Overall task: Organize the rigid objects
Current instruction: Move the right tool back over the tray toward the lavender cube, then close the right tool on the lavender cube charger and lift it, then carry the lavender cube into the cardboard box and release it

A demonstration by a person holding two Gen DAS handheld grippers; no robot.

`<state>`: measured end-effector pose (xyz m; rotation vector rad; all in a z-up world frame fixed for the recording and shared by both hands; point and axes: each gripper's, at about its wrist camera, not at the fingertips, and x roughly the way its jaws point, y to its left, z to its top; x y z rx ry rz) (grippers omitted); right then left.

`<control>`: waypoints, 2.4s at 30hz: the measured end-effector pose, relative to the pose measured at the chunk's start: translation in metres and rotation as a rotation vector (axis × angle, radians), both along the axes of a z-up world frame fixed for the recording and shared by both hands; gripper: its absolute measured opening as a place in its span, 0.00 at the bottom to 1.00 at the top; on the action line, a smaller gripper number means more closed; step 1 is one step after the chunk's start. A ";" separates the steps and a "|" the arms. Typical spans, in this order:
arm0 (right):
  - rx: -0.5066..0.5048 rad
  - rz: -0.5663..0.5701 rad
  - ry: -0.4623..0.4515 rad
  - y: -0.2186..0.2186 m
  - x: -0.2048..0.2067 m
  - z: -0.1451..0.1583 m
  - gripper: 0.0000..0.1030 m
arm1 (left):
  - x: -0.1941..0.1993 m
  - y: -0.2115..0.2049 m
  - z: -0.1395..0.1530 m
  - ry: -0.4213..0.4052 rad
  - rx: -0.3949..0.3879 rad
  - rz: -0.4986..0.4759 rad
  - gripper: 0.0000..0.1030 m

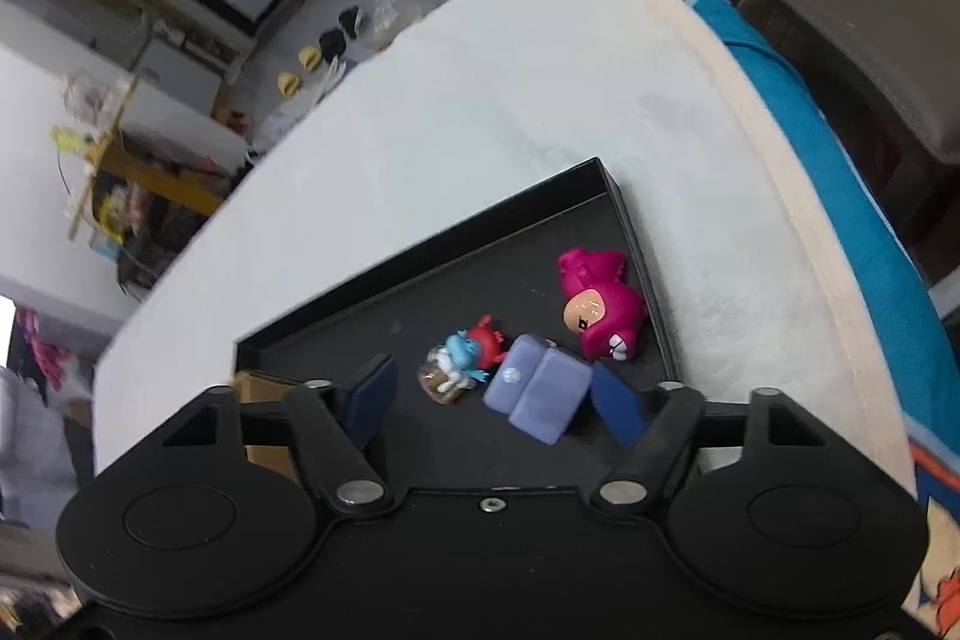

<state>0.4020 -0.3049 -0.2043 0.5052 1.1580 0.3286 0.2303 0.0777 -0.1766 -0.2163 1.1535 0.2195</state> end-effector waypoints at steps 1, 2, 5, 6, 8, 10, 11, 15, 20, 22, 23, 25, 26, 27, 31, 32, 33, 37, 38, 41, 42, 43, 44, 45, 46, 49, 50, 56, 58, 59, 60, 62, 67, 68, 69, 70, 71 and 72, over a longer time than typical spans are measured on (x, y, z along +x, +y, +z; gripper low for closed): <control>-0.007 0.004 0.006 0.002 0.002 -0.003 0.68 | 0.000 0.000 0.000 0.000 -0.001 0.002 0.08; -0.014 0.009 0.008 0.004 0.004 -0.005 0.67 | 0.000 0.000 0.000 0.000 -0.001 0.002 0.08; -0.029 0.017 0.024 0.009 0.006 -0.011 0.67 | 0.000 0.000 -0.001 0.001 0.003 0.001 0.08; -0.030 0.017 0.032 0.011 0.007 -0.013 0.67 | 0.000 0.000 -0.001 0.001 0.001 0.001 0.08; -0.040 0.019 0.038 0.014 0.007 -0.015 0.67 | 0.000 0.000 0.000 0.002 0.001 0.001 0.08; -0.048 0.016 0.043 0.016 0.008 -0.017 0.67 | 0.000 0.000 0.000 0.003 0.002 -0.001 0.08; -0.048 0.013 0.048 0.017 0.008 -0.019 0.67 | 0.000 -0.001 0.000 0.003 0.002 -0.001 0.08; -0.084 -0.003 0.079 0.021 0.010 -0.032 0.67 | 0.001 -0.001 0.000 0.002 0.004 -0.003 0.08; -0.114 -0.013 0.087 0.031 0.011 -0.049 0.63 | 0.000 0.000 0.000 0.001 0.001 -0.002 0.09; -0.124 -0.010 0.102 0.034 0.011 -0.057 0.55 | 0.000 -0.001 -0.001 0.002 0.000 -0.002 0.09; -0.126 -0.010 0.102 0.036 0.010 -0.059 0.53 | 0.000 0.000 -0.001 0.001 -0.001 -0.002 0.09; -0.136 -0.017 0.086 0.037 0.008 -0.058 0.52 | 0.000 0.000 0.000 0.002 -0.002 0.004 0.09; -0.140 -0.018 0.083 0.038 0.006 -0.057 0.51 | 0.000 0.000 0.000 0.003 -0.002 0.005 0.09; -0.140 -0.019 0.082 0.038 0.005 -0.056 0.51 | 0.000 -0.001 0.000 0.003 0.002 0.002 0.09; -0.114 -0.023 0.099 0.035 0.000 -0.054 0.49 | 0.000 -0.003 0.000 0.003 0.006 0.002 0.08; -0.115 -0.023 0.100 0.034 -0.001 -0.053 0.49 | 0.001 -0.003 0.000 0.003 0.006 0.003 0.09; -0.116 -0.023 0.101 0.034 -0.003 -0.052 0.49 | 0.001 -0.003 0.000 0.003 0.004 0.006 0.09; -0.098 -0.022 0.082 0.031 -0.008 -0.038 0.45 | 0.000 -0.002 0.000 0.004 0.008 0.003 0.08; -0.089 -0.021 0.074 0.030 -0.010 -0.033 0.45 | 0.000 -0.003 0.000 0.004 0.012 -0.001 0.08; -0.060 -0.018 0.052 0.026 -0.014 -0.019 0.44 | 0.001 -0.003 0.000 0.005 0.018 -0.012 0.08; -0.062 -0.015 0.043 0.027 -0.015 -0.014 0.44 | 0.002 -0.003 0.000 0.006 0.018 -0.013 0.08; -0.064 -0.012 0.034 0.027 -0.017 -0.009 0.44 | 0.001 -0.003 0.000 0.005 0.017 -0.013 0.08; -0.060 -0.010 0.027 0.026 -0.018 -0.006 0.44 | 0.001 -0.003 0.000 0.004 0.014 -0.012 0.08; -0.053 -0.008 0.023 0.026 -0.019 -0.002 0.44 | 0.002 -0.003 0.000 0.003 0.013 -0.013 0.08; -0.048 -0.007 0.022 0.026 -0.021 0.002 0.44 | 0.001 -0.004 0.000 0.003 0.015 -0.015 0.08; -0.035 0.002 0.011 0.026 -0.026 0.011 0.44 | 0.001 -0.004 0.001 0.002 0.016 -0.019 0.08; -0.032 0.004 0.004 0.028 -0.028 0.014 0.44 | 0.001 -0.004 0.001 0.002 0.015 -0.020 0.08; -0.001 0.031 -0.038 0.039 -0.040 0.036 0.44 | 0.000 -0.004 0.001 -0.001 0.019 -0.025 0.08; 0.003 0.045 -0.055 0.043 -0.043 0.043 0.44 | -0.001 -0.004 0.002 0.000 0.017 -0.024 0.08; 0.005 0.053 -0.062 0.045 -0.044 0.047 0.44 | -0.001 -0.004 0.002 0.000 0.018 -0.027 0.08; 0.010 0.062 -0.073 0.047 -0.046 0.051 0.44 | 0.000 -0.005 0.002 0.001 0.022 -0.028 0.08; 0.023 0.082 -0.103 0.053 -0.049 0.062 0.44 | -0.001 -0.005 0.002 0.002 0.022 -0.026 0.08; 0.054 0.132 -0.145 0.069 -0.058 0.084 0.44 | -0.001 -0.004 0.003 0.001 0.018 -0.035 0.08; 0.064 0.146 -0.155 0.073 -0.060 0.089 0.44 | -0.001 -0.003 0.004 0.000 0.013 -0.034 0.08; 0.070 0.156 -0.160 0.078 -0.062 0.092 0.44 | -0.001 -0.002 0.004 0.000 0.007 -0.033 0.08; 0.076 0.166 -0.162 0.083 -0.064 0.096 0.44 | -0.001 -0.001 0.004 -0.001 0.004 -0.033 0.08; 0.078 0.177 -0.165 0.086 -0.065 0.098 0.44 | -0.001 -0.001 0.005 -0.002 0.000 -0.033 0.08; 0.077 0.188 -0.167 0.091 -0.066 0.100 0.44 | -0.001 0.000 0.005 -0.002 -0.003 -0.032 0.08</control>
